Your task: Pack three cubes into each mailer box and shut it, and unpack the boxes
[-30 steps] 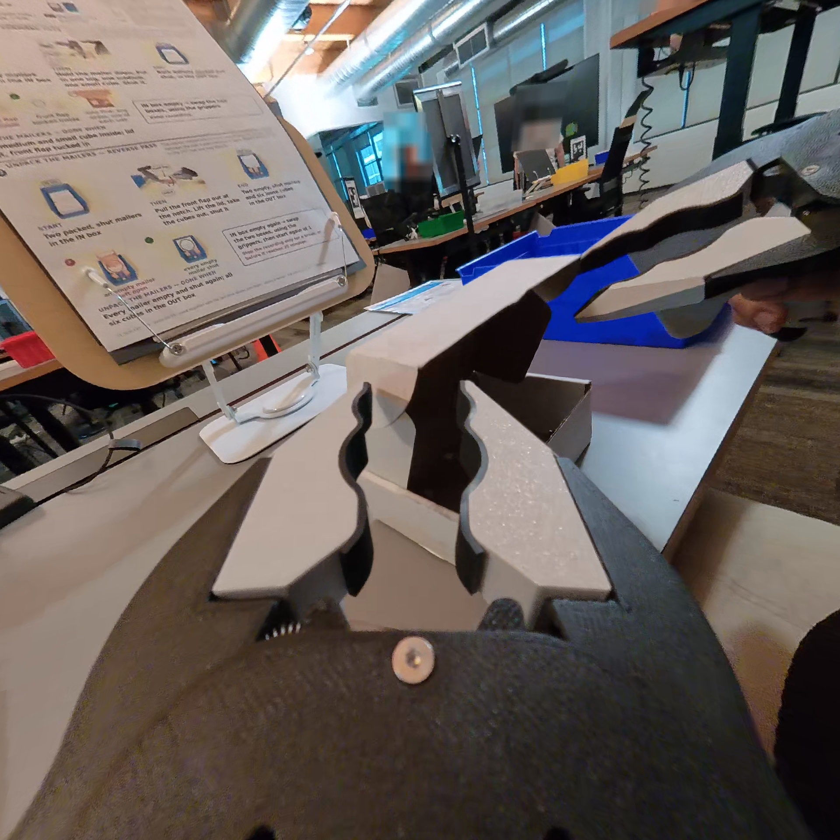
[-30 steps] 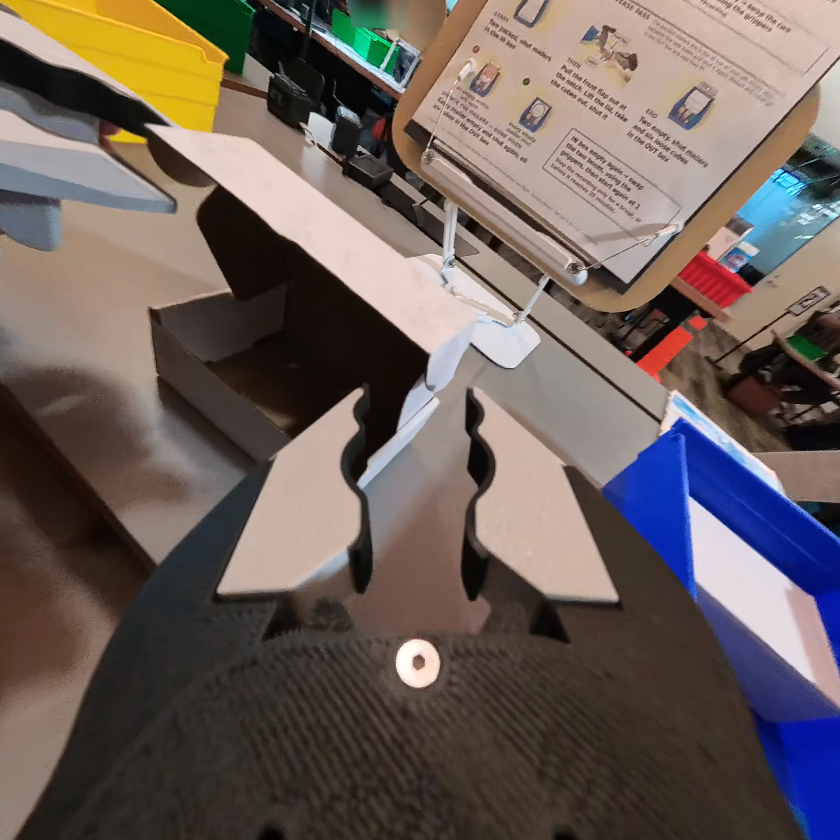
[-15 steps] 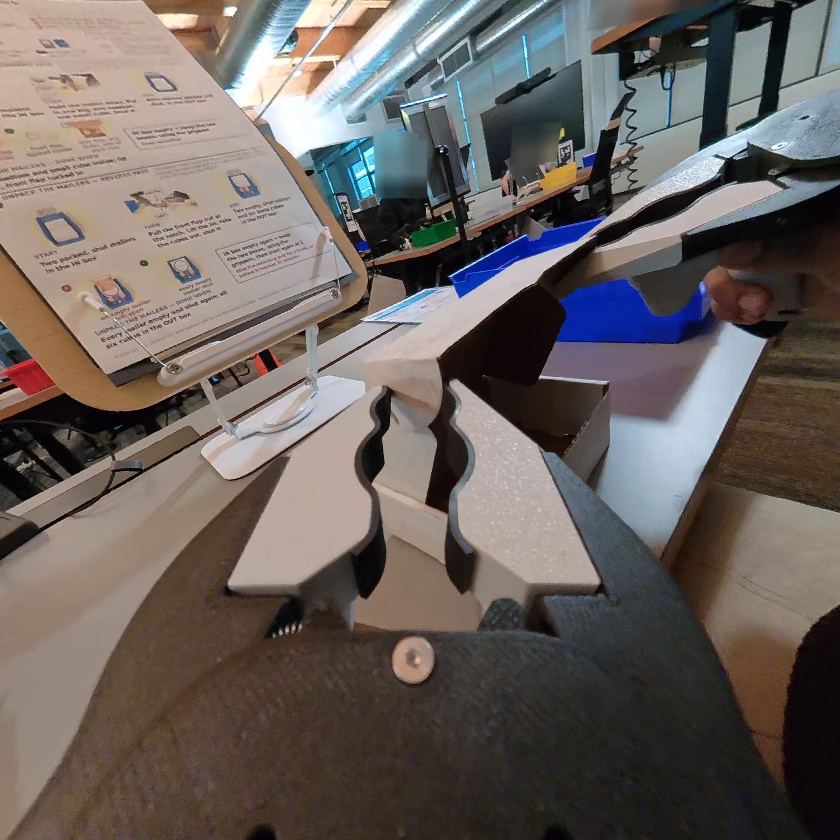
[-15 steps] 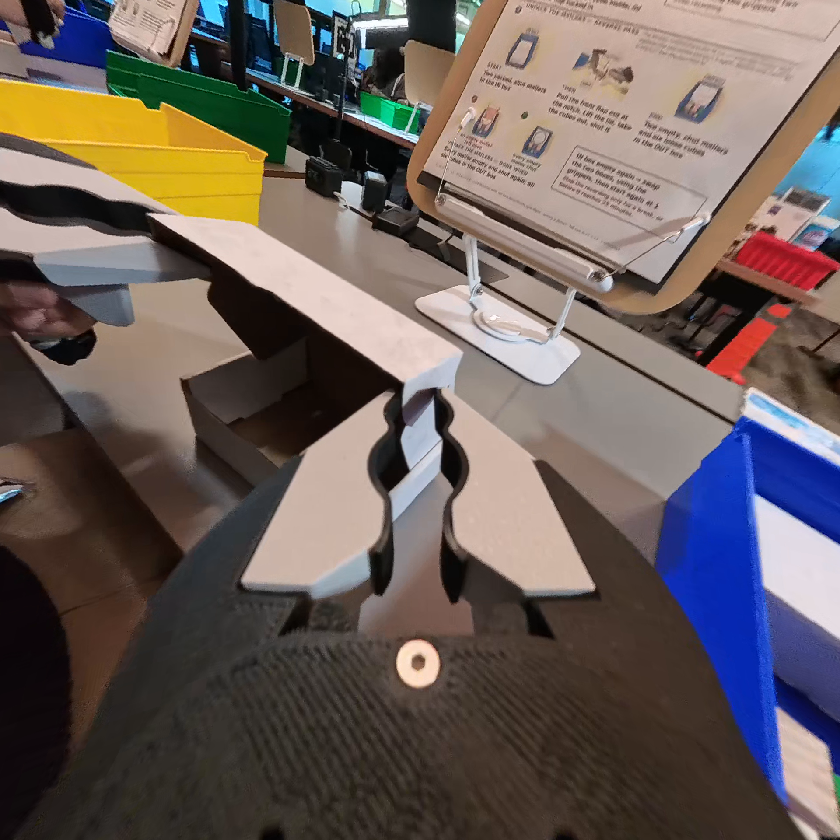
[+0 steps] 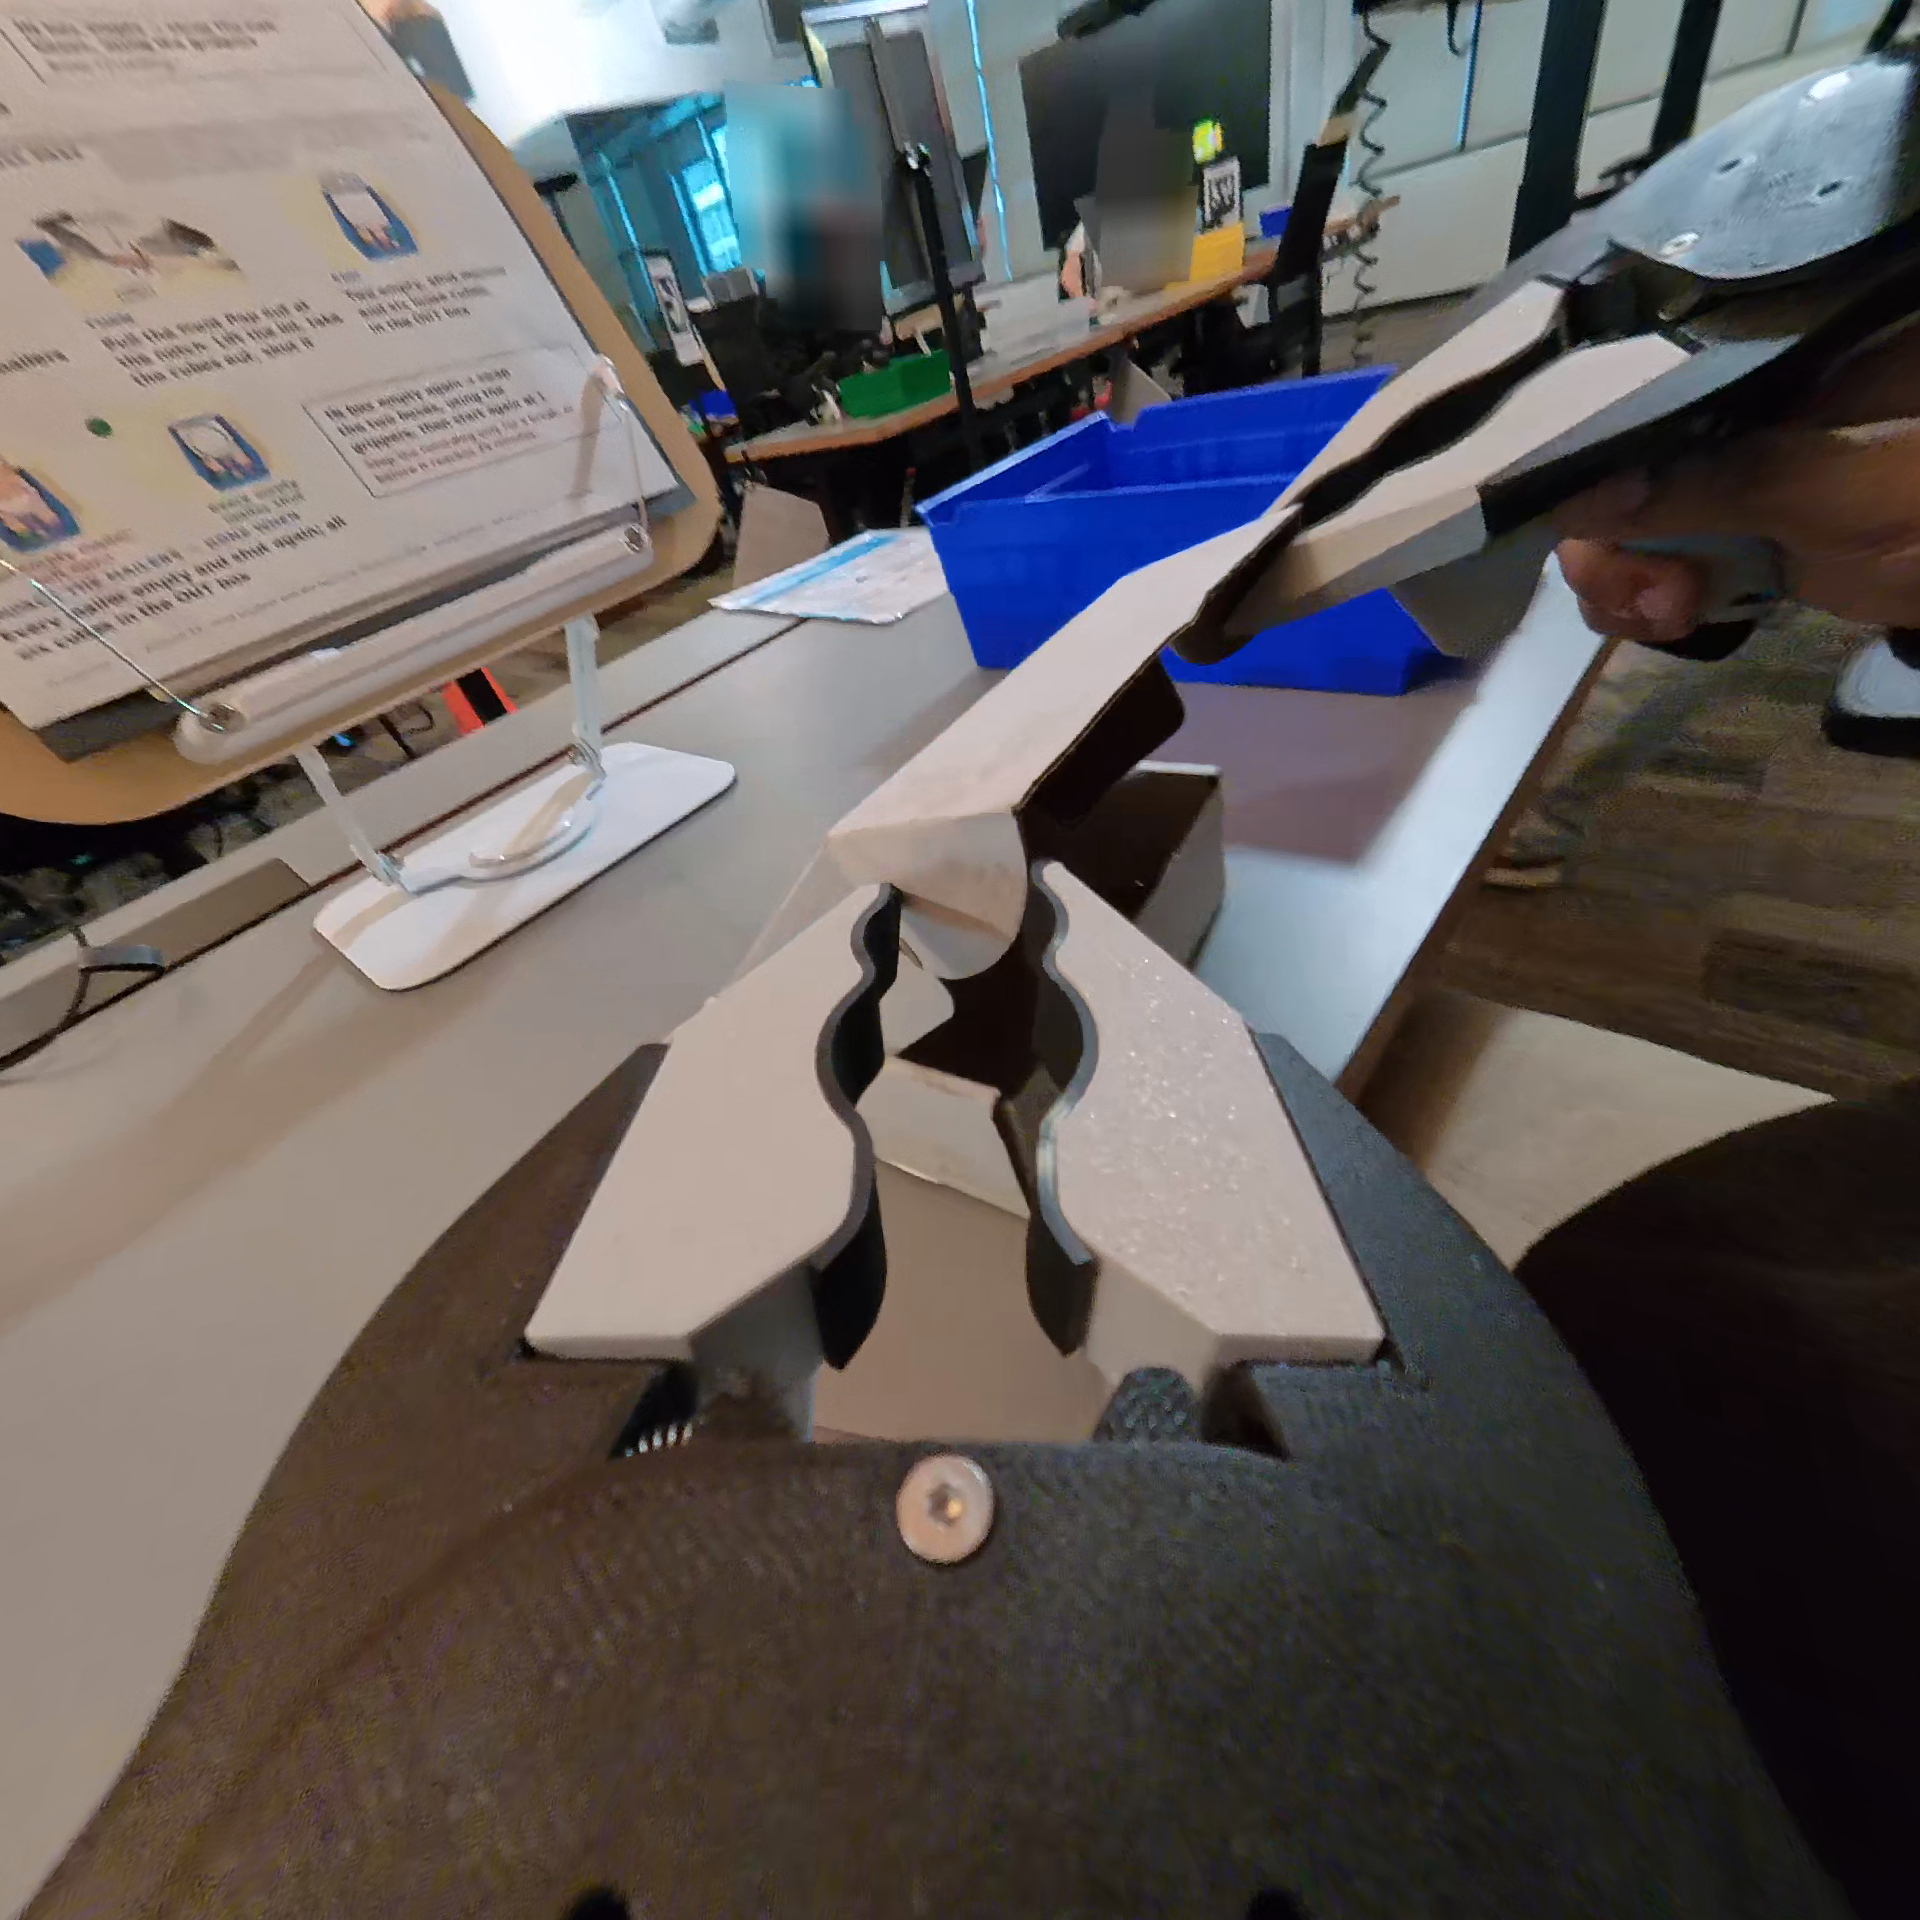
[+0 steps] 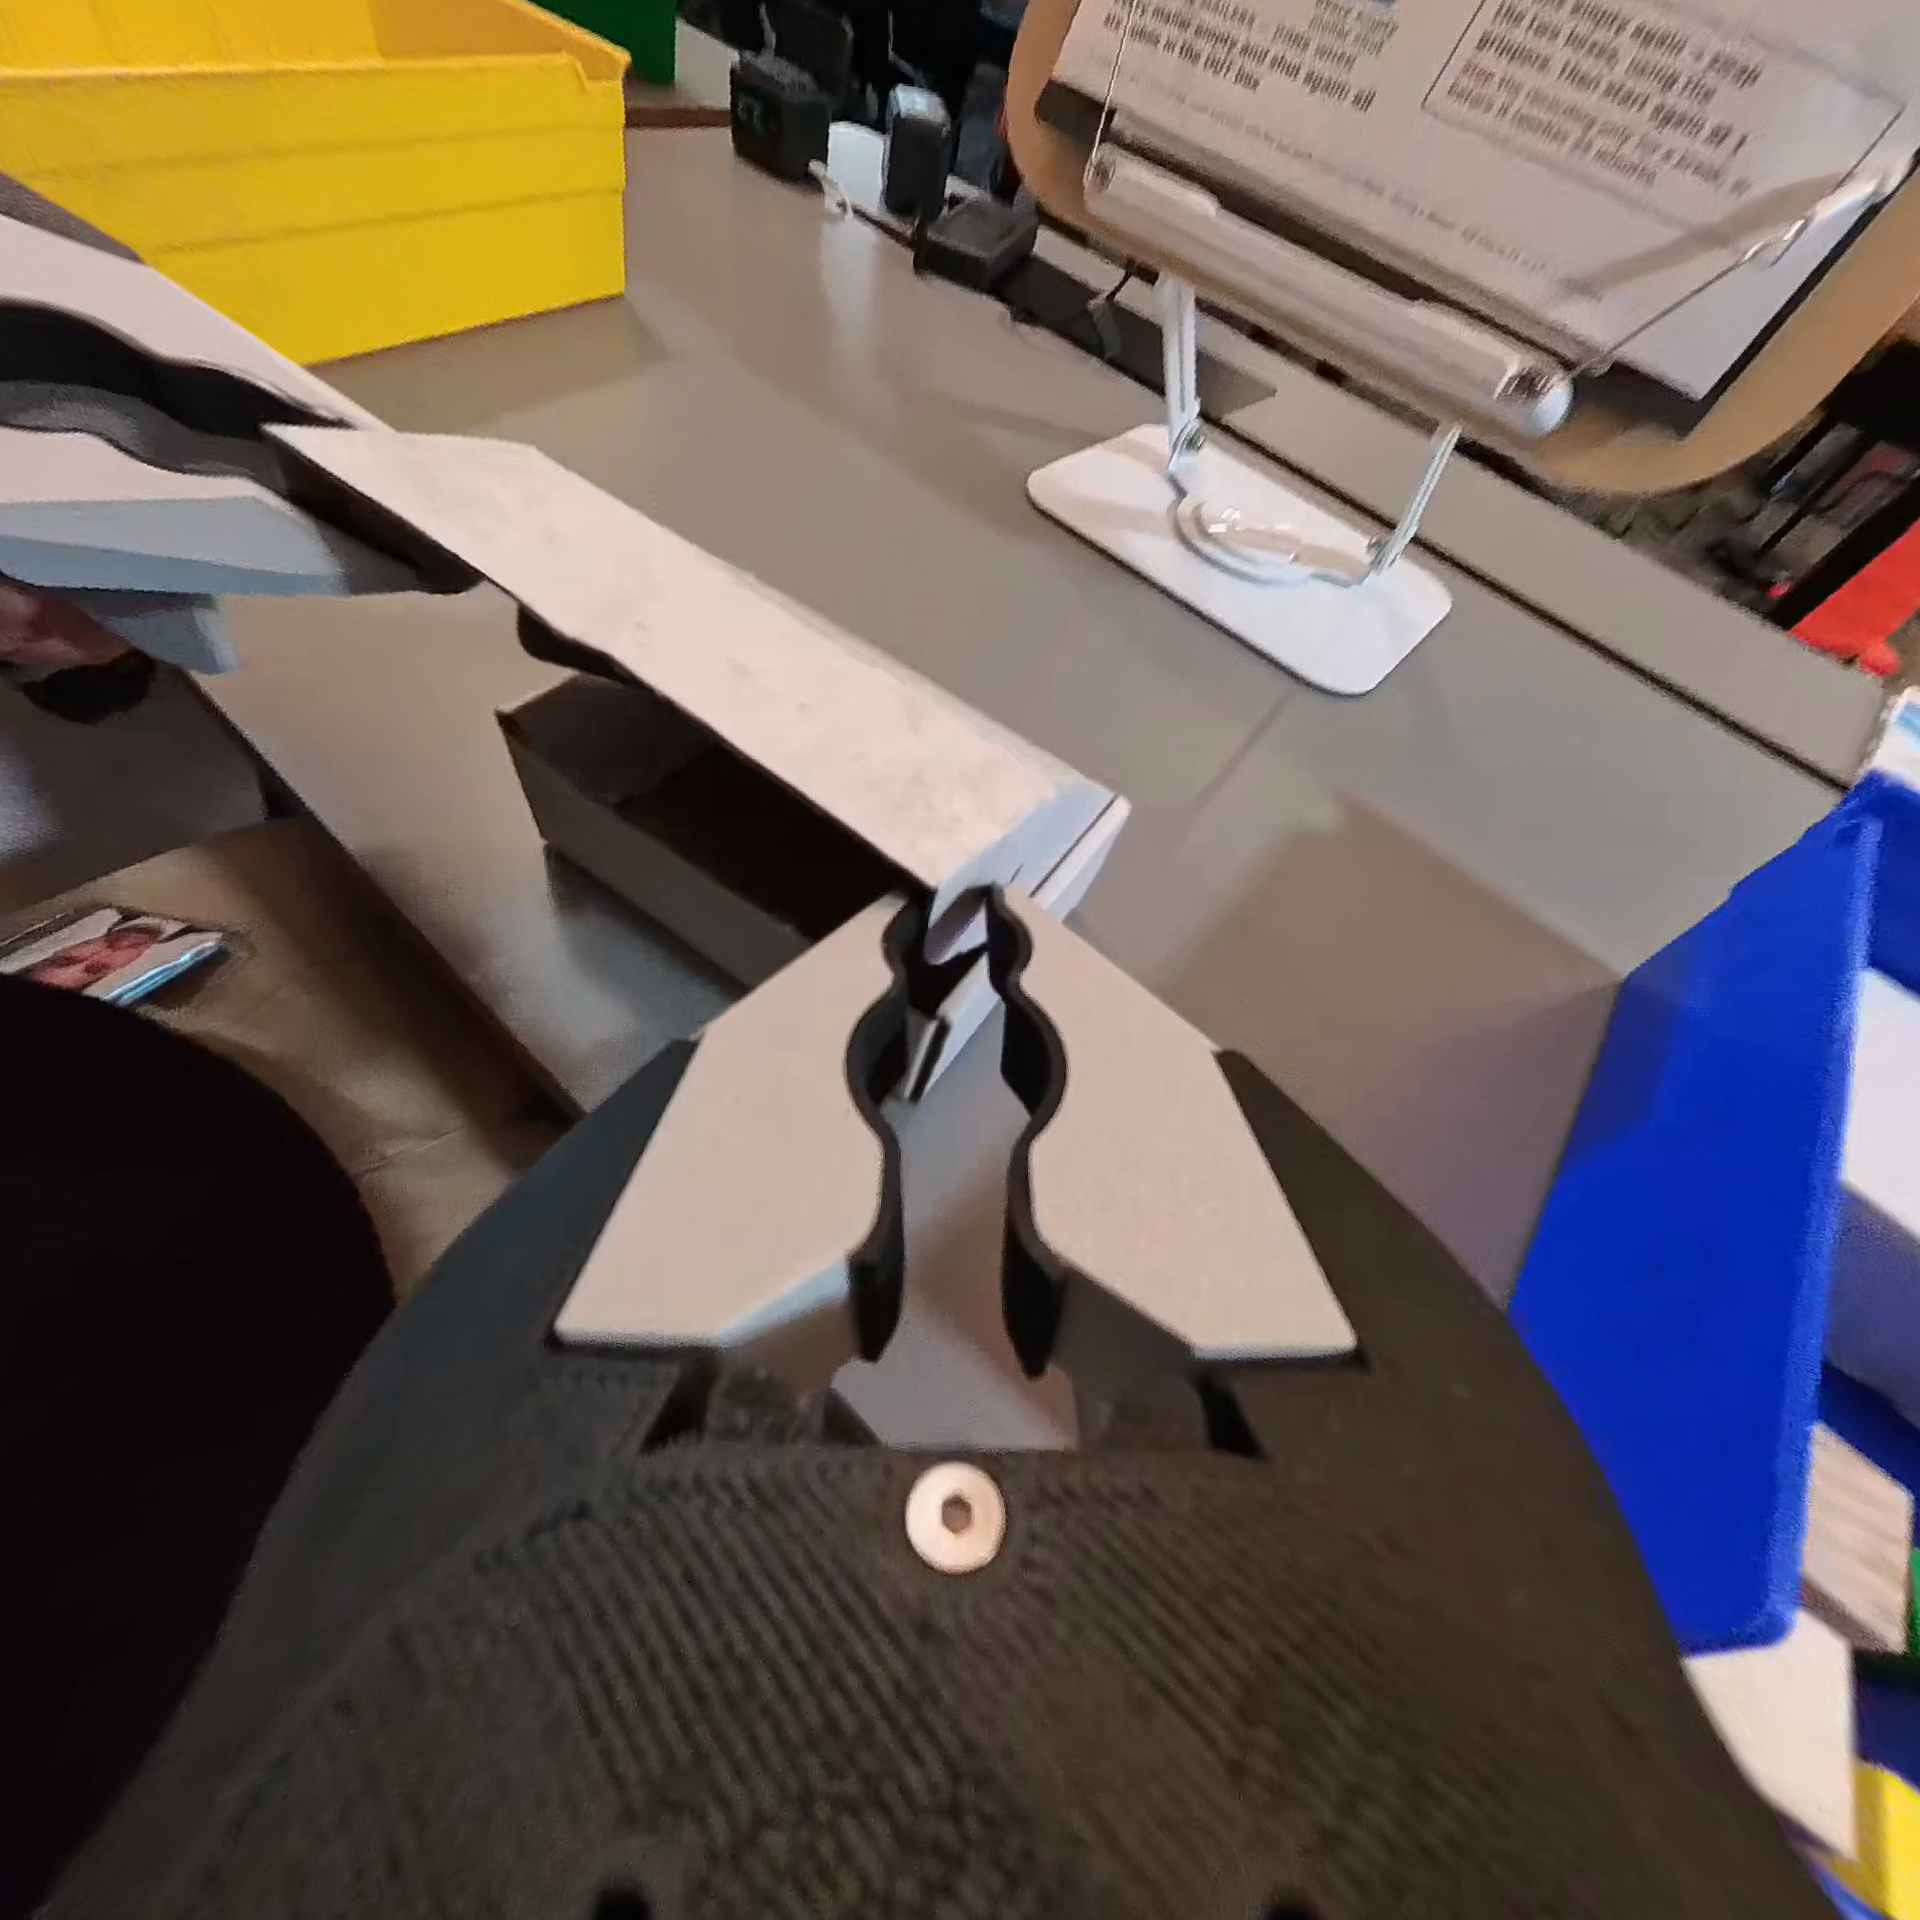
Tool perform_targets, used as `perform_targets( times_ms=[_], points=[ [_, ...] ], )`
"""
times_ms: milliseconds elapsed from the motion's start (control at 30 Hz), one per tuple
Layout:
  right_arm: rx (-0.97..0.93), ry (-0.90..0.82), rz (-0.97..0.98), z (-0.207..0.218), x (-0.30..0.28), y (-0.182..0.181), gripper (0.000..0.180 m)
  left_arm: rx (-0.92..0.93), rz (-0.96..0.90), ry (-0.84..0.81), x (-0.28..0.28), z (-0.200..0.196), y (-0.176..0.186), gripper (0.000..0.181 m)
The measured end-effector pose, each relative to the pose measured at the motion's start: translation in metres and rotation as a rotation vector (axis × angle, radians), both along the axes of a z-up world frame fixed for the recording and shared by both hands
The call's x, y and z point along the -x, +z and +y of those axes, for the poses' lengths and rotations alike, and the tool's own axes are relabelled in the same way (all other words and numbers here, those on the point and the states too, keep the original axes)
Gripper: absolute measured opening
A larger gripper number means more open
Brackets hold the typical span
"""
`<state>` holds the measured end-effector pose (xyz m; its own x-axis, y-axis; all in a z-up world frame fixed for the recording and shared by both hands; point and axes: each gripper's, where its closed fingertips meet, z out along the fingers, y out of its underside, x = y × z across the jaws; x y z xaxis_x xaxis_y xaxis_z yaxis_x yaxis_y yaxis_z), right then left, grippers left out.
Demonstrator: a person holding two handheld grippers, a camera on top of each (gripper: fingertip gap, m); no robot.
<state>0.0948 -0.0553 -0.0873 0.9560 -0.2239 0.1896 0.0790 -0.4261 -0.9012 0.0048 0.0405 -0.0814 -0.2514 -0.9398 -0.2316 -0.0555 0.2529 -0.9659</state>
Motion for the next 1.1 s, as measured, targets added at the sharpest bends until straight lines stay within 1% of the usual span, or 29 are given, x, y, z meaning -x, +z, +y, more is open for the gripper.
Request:
perform_targets(
  times_ms=[33,233,333,467,567,700,733,867,1100],
  points=[
    [0.011,0.002,0.02,-0.002,0.002,-0.004,0.01,-0.004,0.022,-0.005,0.002,-0.003,-0.004,0.021],
    [0.169,0.014,0.064,-0.014,0.01,-0.04,0.009,0.018,0.235,-0.065,0.016,-0.02,-0.04,0.023],
    [0.216,0.02,0.055,-0.015,0.011,-0.049,0.009,0.028,0.291,-0.084,0.017,-0.024,-0.05,0.022],
    [0.224,0.021,0.052,-0.015,0.01,-0.053,0.009,0.014,0.301,-0.089,0.017,-0.025,-0.055,0.023],
    [0.194,0.004,0.014,-0.014,0.004,-0.05,0.01,-0.001,0.288,-0.076,0.017,-0.023,-0.053,0.025],
    [0.185,0.004,-0.004,-0.013,0.002,-0.051,0.016,-0.04,0.271,-0.037,0.013,-0.019,-0.055,0.037],
    [0.183,-0.002,-0.017,-0.012,0.001,-0.051,0.018,-0.052,0.258,-0.022,0.012,-0.017,-0.054,0.037],
    [0.175,-0.013,-0.064,-0.013,-0.002,-0.047,0.026,-0.062,0.2,-0.017,0.011,-0.017,-0.045,0.035],
    [0.195,0.02,-0.076,-0.01,0.005,-0.05,0.022,-0.103,0.199,-0.048,0.014,-0.023,-0.048,0.032]
  ],
)
